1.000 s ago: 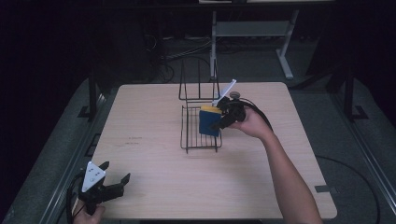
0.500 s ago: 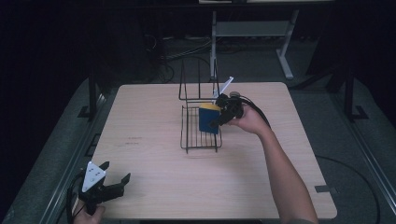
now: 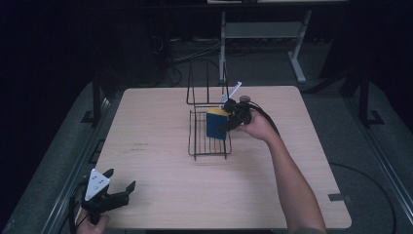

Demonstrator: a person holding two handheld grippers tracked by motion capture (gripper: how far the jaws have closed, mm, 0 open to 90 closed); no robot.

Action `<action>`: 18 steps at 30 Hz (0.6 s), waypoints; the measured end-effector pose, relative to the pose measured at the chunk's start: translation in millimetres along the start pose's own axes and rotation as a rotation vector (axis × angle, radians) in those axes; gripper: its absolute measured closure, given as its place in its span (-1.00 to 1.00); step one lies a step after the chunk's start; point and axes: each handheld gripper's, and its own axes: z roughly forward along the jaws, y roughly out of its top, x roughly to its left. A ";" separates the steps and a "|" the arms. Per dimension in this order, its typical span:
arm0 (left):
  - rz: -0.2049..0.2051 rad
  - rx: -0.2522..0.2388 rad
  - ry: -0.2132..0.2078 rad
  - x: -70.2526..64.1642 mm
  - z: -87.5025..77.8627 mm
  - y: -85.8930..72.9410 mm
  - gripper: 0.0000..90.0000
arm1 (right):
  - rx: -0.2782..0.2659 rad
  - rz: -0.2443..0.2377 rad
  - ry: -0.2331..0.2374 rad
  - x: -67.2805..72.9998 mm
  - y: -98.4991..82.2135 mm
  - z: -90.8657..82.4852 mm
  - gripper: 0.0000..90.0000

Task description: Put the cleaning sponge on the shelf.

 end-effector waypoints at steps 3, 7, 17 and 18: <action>0.001 -0.002 -0.002 -0.5 -0.4 0.3 -0.69 | -0.006 0.011 0.009 -1.0 -1.0 2.9 0.24; 0.001 0.000 0.001 0.0 -0.3 -0.1 -0.69 | -0.001 0.005 0.003 -0.4 0.1 6.6 0.22; 0.000 -0.003 0.001 0.4 -1.2 0.2 -0.69 | -0.014 0.010 0.004 -3.0 -1.3 9.4 0.22; 0.000 -0.003 0.001 0.4 -1.2 0.2 -0.69 | -0.014 0.011 0.003 -3.0 -1.5 9.4 0.23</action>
